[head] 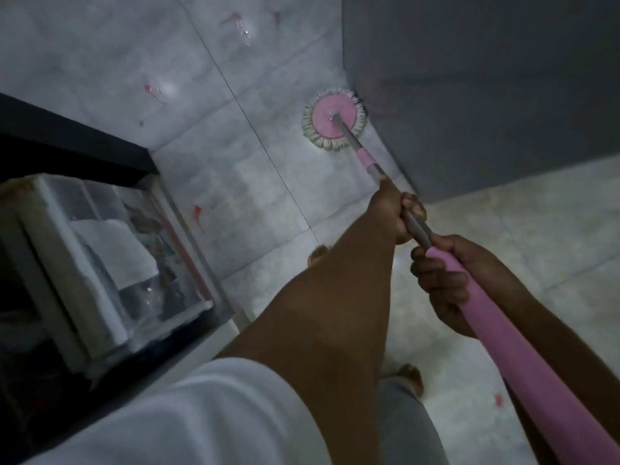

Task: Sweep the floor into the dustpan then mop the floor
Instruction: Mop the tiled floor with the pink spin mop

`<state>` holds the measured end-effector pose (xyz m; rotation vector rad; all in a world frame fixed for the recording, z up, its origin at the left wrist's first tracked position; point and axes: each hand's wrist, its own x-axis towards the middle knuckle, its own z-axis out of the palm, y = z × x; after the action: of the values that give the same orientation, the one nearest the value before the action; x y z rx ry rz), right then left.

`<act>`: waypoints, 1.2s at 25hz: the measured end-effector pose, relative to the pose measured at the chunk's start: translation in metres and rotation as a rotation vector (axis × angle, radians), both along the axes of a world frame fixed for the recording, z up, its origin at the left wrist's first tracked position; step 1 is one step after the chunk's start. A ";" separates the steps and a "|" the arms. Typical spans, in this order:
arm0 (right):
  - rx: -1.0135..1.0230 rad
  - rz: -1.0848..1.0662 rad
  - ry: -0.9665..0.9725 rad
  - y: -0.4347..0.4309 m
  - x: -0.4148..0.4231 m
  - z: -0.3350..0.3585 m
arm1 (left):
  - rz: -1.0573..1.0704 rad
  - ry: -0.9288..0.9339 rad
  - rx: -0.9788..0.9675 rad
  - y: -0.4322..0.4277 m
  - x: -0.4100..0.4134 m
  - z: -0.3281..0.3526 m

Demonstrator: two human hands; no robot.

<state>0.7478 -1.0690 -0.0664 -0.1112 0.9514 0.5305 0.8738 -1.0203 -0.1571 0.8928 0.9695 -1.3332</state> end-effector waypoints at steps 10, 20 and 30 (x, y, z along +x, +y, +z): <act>-0.075 0.100 -0.031 0.047 0.181 -0.007 | 0.124 -0.083 0.022 0.052 0.172 -0.012; -0.006 0.153 0.018 0.087 0.081 0.019 | 0.215 0.057 0.062 0.102 0.068 0.011; 0.065 -0.018 0.158 0.088 -0.095 0.070 | -0.034 0.226 0.123 0.096 -0.099 0.063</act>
<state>0.6529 -0.9805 0.0034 -0.0020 1.0874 0.5596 0.7749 -0.9246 -0.0941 0.8668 1.2262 -1.4377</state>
